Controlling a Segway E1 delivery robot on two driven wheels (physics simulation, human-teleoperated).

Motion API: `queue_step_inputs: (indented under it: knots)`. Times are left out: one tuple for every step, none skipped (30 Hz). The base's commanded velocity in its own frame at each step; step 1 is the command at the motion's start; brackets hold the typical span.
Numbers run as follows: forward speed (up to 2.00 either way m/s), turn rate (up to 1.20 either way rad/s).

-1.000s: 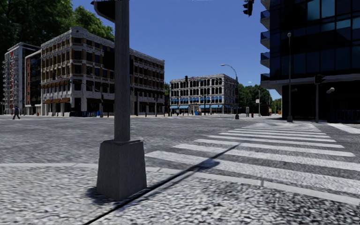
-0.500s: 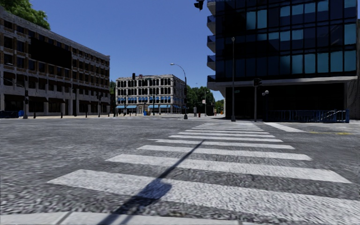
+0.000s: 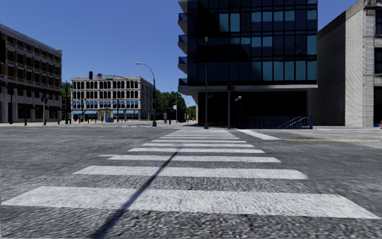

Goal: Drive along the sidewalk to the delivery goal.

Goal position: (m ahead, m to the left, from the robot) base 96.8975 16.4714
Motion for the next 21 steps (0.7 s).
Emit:
queue_step_inputs:
  knots:
    - [1.29, 0.0]
    - [1.29, 0.0]
    - [1.28, 0.0]
    - [1.27, 0.0]
    - [1.27, 0.0]
    - [1.27, 0.0]
    - [1.27, 0.0]
    - [1.27, 0.0]
    - [1.27, 0.0]
    - [1.27, 0.0]
    - [1.27, 0.0]
    - [1.27, 0.0]
    - [1.27, 0.0]
    - [1.27, 0.0]
    - [1.27, 0.0]
    - [1.27, 0.0]
    - [1.27, 0.0]
    - [1.27, 0.0]
    - [1.27, 0.0]
    - [1.27, 0.0]
    - [1.27, 0.0]
